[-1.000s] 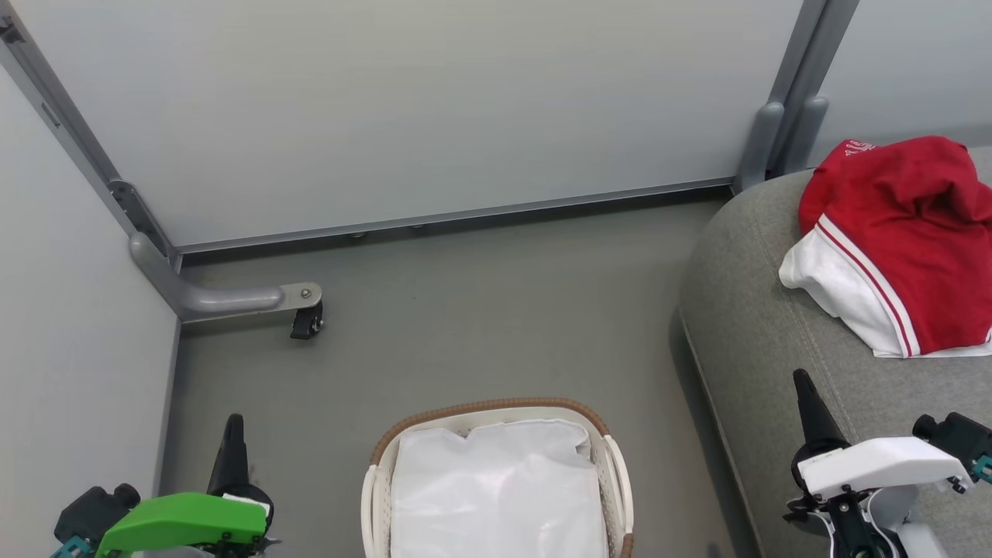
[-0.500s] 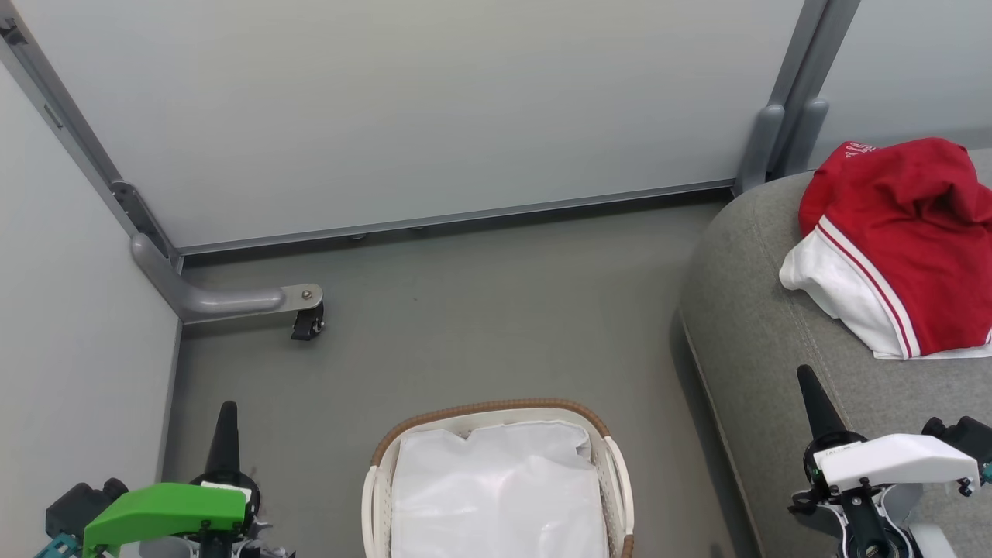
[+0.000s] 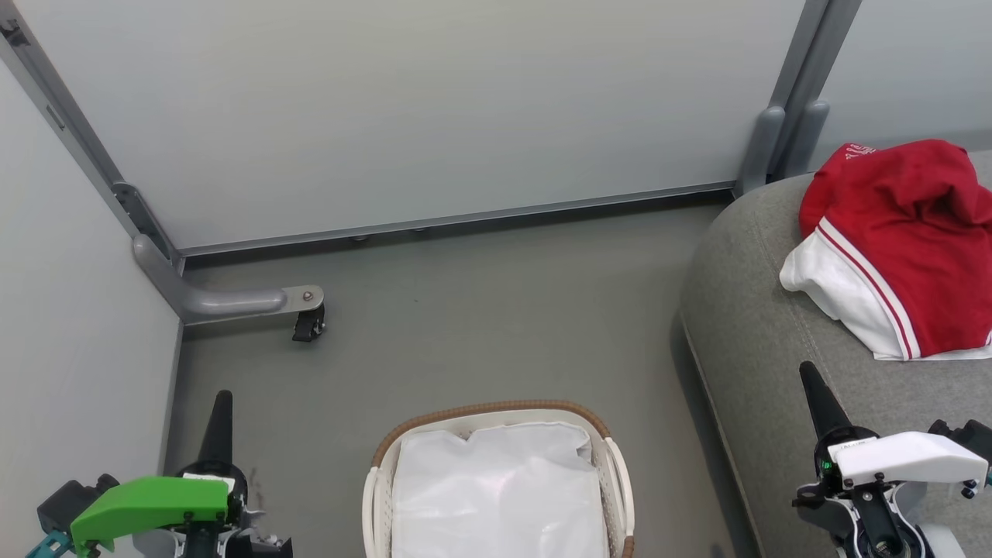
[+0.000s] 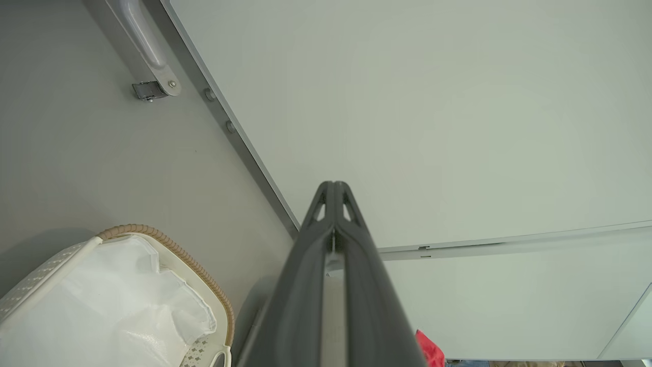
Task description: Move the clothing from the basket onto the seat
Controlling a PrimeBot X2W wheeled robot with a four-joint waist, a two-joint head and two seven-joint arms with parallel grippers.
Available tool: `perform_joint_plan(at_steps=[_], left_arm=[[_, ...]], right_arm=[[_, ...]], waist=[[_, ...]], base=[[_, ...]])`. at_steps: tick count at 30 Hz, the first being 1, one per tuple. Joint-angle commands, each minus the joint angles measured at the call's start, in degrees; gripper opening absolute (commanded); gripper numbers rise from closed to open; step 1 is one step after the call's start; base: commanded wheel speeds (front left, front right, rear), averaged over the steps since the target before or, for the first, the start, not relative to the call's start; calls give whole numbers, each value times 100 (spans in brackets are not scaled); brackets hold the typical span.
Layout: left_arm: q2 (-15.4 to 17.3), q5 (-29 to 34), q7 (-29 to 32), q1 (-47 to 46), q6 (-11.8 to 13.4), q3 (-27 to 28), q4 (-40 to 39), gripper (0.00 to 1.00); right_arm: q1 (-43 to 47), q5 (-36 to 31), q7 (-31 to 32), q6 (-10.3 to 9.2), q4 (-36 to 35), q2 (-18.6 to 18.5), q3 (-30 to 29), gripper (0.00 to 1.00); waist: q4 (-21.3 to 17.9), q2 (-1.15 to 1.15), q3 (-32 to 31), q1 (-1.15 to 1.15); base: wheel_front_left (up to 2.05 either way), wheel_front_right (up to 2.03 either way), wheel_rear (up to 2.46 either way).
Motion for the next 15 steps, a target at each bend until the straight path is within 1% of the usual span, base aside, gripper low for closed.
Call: perform_joint_plan(at_steps=[1, 15], left_arm=[[28, -128, 45, -146, -25, 46, -47, 0], [31, -692, 215, -212, -46, 136, -86, 0]], right_arm=[[-98, 133, 43, -4, -56, -35, -29, 0], [-102, 769, 214, -4, -101, -41, -90, 0]], waist=[[1, 0, -2, 0], [9, 0, -21, 0]], base=[[0, 0, 0], [0, 0, 0]])
